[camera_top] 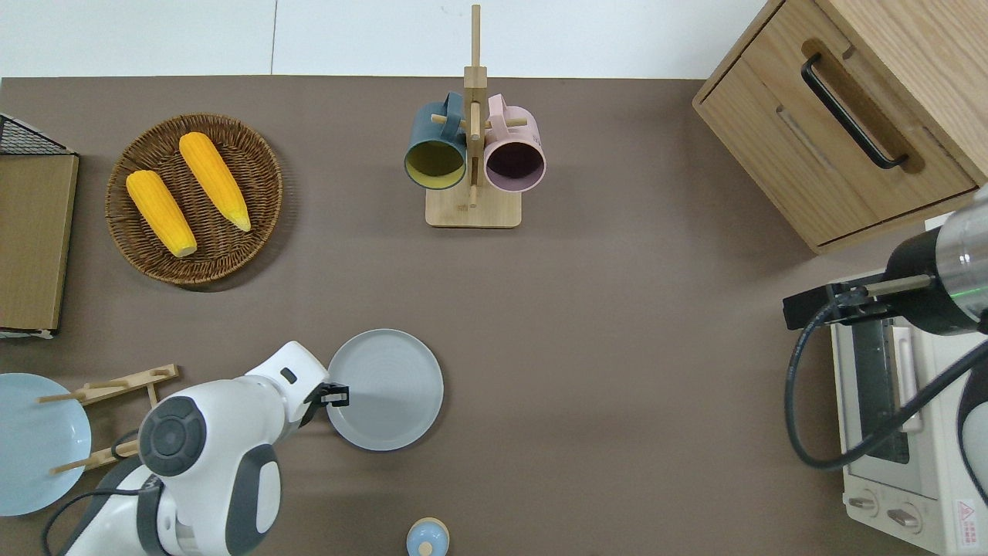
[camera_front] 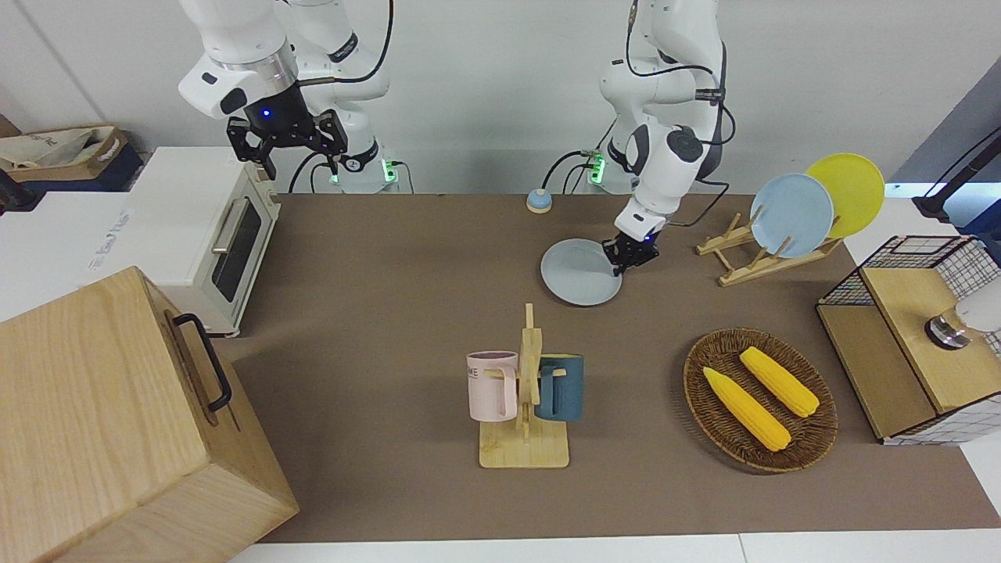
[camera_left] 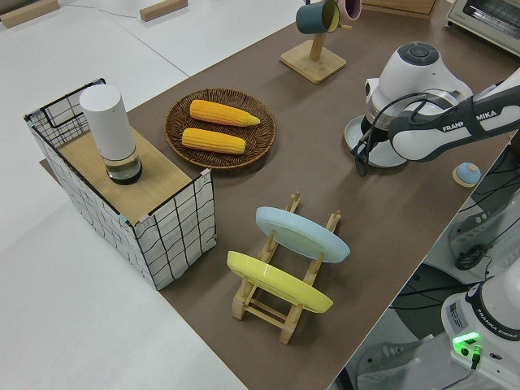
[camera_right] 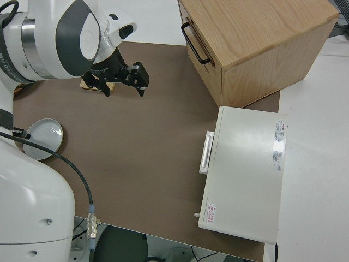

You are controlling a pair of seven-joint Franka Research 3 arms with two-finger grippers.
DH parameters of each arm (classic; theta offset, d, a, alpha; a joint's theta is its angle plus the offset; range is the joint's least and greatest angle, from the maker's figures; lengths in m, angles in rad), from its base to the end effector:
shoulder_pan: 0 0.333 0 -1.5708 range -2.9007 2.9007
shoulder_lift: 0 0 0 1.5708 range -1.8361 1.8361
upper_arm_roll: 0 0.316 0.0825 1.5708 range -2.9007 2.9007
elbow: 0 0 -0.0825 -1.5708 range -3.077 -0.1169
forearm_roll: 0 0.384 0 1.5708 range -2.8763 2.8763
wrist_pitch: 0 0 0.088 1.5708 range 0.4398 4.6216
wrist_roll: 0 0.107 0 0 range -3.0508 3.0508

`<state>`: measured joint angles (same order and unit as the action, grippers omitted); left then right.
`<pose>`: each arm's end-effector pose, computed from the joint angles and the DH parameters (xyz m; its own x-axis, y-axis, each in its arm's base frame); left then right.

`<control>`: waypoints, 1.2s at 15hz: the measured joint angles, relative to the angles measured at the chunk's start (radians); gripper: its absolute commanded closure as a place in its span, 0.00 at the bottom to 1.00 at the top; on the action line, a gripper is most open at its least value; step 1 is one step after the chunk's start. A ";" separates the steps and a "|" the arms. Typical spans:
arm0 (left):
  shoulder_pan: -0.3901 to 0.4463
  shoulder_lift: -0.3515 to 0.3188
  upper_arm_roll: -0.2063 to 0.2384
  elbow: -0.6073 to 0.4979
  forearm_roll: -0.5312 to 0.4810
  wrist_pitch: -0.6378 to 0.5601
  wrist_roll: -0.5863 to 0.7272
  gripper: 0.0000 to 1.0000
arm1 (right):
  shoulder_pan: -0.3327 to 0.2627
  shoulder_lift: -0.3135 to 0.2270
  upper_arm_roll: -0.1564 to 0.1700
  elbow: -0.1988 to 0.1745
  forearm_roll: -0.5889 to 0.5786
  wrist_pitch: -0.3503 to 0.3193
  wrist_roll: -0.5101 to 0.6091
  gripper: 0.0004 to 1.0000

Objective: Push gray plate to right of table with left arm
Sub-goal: 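Push the gray plate with the left gripper across the table toward the toaster oven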

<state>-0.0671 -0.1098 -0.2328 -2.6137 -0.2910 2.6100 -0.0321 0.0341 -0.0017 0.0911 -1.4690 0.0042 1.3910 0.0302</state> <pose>0.4229 -0.1227 0.2980 0.9964 -0.0179 0.0830 -0.0302 -0.9884 0.1486 0.5307 0.0674 0.6575 0.9925 0.0952 -0.0763 0.0954 -0.9954 -0.0017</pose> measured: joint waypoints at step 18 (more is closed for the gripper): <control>-0.534 0.357 -0.011 0.410 0.160 0.065 -0.792 1.00 | 0.000 0.000 0.000 0.000 0.000 0.000 0.000 0.02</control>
<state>-0.6012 0.2471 -0.2440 -2.2033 -0.1314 2.6748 -0.8237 0.0341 -0.0017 0.0911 -1.4690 0.0043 1.3910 0.0302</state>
